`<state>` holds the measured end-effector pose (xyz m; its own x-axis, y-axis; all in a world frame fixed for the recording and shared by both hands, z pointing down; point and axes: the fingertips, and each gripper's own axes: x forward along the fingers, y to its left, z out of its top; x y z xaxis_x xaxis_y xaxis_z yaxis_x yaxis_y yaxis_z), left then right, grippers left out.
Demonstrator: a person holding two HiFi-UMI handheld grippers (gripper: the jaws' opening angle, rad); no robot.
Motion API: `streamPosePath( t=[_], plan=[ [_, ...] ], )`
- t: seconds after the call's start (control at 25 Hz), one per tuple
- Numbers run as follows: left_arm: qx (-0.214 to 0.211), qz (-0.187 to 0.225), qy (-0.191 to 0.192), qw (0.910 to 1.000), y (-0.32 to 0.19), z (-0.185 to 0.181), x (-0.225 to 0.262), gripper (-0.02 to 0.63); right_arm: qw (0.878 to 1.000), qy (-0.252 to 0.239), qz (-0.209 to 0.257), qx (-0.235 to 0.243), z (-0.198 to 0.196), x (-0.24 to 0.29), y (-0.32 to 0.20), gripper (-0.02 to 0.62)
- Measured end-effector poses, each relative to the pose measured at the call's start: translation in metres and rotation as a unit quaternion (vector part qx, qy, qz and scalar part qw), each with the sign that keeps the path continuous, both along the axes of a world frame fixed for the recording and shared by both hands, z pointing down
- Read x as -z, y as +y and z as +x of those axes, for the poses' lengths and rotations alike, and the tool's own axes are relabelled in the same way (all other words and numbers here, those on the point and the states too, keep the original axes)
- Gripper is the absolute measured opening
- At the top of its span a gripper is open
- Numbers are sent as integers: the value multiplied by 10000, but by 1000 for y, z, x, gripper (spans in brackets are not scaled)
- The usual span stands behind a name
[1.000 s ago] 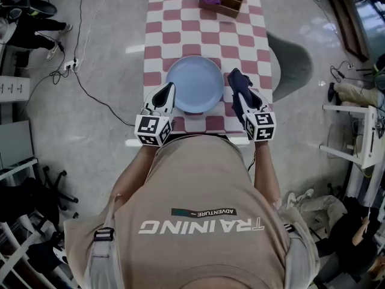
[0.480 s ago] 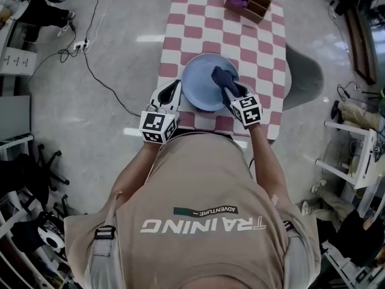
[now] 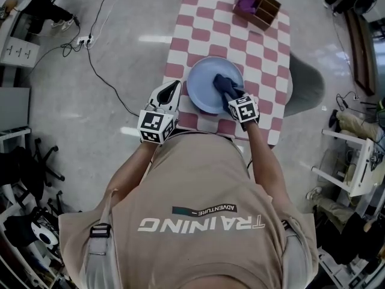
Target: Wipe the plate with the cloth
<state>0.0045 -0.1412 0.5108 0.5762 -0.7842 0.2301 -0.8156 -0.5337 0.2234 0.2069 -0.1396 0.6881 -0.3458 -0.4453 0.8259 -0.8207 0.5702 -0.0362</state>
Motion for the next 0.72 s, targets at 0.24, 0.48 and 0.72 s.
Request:
streamPosePath(
  t=[0.24,0.48,0.72],
  plan=[
    [-136,-53,107,9998,-4,7,0,12,9994,-88,-266,179,-19,-2,16,130],
    [-179,-86,121,9997,-5,4,-6,12,9984,219,-482,180,-32,-8,25,132],
    [-158,-116,171,9997,-5,-5,-9,12,9948,32,-688,754,-79,-6,39,132]
  ],
)
